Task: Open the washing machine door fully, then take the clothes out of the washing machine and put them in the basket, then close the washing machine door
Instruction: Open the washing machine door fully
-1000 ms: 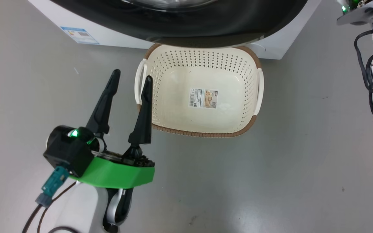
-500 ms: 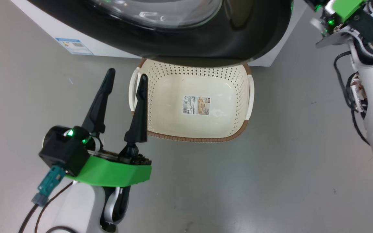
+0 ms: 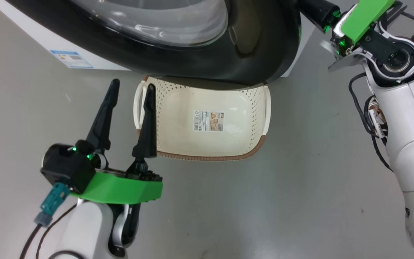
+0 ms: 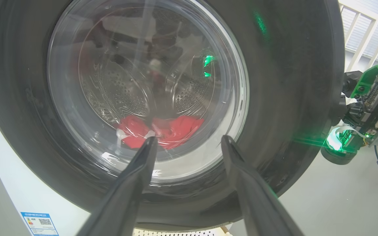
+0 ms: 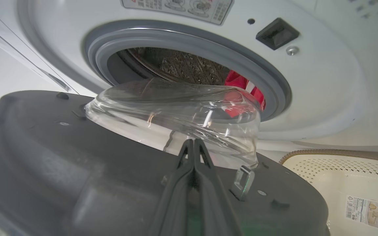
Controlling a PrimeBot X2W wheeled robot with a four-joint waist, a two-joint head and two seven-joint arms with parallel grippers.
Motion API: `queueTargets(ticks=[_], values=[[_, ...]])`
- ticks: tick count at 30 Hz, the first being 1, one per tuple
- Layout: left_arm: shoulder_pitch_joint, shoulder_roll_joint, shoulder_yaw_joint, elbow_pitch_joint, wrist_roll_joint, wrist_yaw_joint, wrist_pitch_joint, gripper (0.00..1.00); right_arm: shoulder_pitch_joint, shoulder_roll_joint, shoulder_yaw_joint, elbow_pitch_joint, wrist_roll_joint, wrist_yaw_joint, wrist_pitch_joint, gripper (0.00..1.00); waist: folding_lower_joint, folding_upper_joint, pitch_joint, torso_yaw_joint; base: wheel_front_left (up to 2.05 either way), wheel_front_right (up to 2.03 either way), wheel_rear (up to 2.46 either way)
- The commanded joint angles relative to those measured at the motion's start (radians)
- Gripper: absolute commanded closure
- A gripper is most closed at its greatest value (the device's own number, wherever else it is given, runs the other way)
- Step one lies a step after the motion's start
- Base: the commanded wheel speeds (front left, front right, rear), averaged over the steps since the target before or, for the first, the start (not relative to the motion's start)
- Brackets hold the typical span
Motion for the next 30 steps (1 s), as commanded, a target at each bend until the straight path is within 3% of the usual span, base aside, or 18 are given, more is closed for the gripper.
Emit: queueTargets(ticks=[1,18,19,20,21,30], values=[[0.017,0.018,0.036,-0.019,0.008,0.008,-0.005,0.0,0.019,0.026,0.014,-0.033,0.006,0.008,0.006,1.0,0.0,-0.0001,-0.004,-0.004,0.0,0.0,0.0],[0.037,0.019,0.071,0.008,0.021,-0.007,-0.005,0.0,0.089,0.032,0.048,-0.092,-0.022,0.008,-0.046,1.0,0.0,-0.0001,-0.048,-0.057,0.0,0.0,0.0],[0.038,0.019,0.073,0.009,0.022,-0.008,-0.005,0.0,0.09,0.03,0.044,-0.1,-0.029,0.008,-0.066,0.9,0.0,-0.0001,-0.05,-0.059,0.0,0.0,0.0],[0.038,0.019,0.075,0.009,0.024,-0.009,-0.005,0.0,0.092,0.025,0.041,-0.11,-0.044,0.008,-0.095,0.53,0.0,-0.0001,-0.052,-0.062,0.0,0.0,0.0],[0.039,0.02,0.077,0.008,0.025,-0.01,-0.005,0.0,0.093,0.016,0.042,-0.12,-0.068,0.008,-0.13,0.01,0.0,-0.0001,-0.053,-0.064,0.0,0.0,0.0],[0.054,0.02,0.093,0.009,0.034,-0.006,-0.005,0.0,0.143,-0.085,0.147,-0.172,-0.408,0.008,-0.527,0.0,0.0,-0.0001,-0.067,-0.084,0.0,0.0,0.0]])
